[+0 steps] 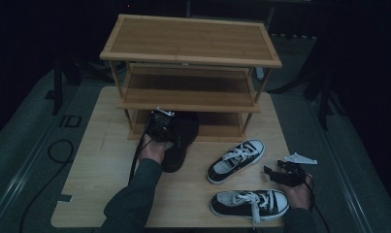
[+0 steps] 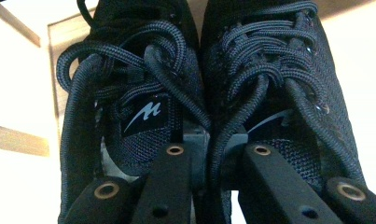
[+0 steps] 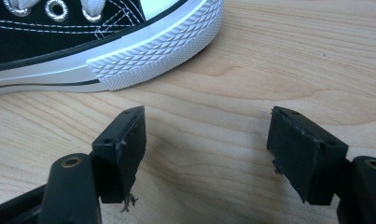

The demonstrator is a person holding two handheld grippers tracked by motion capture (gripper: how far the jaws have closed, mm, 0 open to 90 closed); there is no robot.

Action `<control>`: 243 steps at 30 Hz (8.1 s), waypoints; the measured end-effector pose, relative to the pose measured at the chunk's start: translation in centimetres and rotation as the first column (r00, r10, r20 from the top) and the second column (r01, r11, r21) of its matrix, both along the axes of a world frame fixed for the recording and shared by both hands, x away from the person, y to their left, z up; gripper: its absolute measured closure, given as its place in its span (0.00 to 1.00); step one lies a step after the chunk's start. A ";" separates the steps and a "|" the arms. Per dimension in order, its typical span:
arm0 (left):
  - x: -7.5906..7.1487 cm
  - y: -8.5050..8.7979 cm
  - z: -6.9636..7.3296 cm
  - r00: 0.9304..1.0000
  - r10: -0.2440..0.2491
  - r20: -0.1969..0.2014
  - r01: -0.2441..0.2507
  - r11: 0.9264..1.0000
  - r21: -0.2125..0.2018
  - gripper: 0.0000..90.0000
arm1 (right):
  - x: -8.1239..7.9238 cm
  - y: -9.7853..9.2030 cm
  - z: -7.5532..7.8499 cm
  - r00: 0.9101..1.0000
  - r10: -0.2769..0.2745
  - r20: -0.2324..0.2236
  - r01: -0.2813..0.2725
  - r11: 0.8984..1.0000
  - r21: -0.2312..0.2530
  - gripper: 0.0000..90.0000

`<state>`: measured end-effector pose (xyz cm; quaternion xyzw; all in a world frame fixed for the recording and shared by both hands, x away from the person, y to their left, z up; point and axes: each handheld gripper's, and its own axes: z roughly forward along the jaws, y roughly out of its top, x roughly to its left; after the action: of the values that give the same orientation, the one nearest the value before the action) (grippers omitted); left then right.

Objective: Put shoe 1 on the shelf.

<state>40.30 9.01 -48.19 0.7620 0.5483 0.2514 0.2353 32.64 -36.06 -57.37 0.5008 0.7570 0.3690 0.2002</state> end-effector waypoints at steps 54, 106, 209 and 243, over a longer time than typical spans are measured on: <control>-8.0 5.5 2.0 0.959 -0.280 0.044 0.284 0.941 -0.183 1.00 | 0.0 0.0 0.0 1.000 0.000 0.002 0.000 1.000 -0.004 0.31; -10.2 3.1 -6.9 0.930 -0.343 -0.130 0.328 0.937 -0.124 1.00 | 0.0 0.1 0.0 1.000 0.000 0.003 0.000 1.000 -0.010 0.31; -3.5 -2.2 -5.8 0.951 -0.300 -0.070 0.297 0.954 -0.047 0.96 | 0.0 0.0 0.0 1.000 0.001 0.000 -0.001 1.000 0.000 0.31; -7.8 7.2 -7.0 0.979 -0.184 -0.091 0.180 0.982 -0.052 0.97 | 0.0 0.0 0.0 1.000 0.001 0.002 -0.001 1.000 -0.005 0.31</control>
<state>32.55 16.18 -55.17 0.8148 0.4923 0.1802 0.2474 32.64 -36.03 -57.39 0.4997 0.7578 0.3677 0.2020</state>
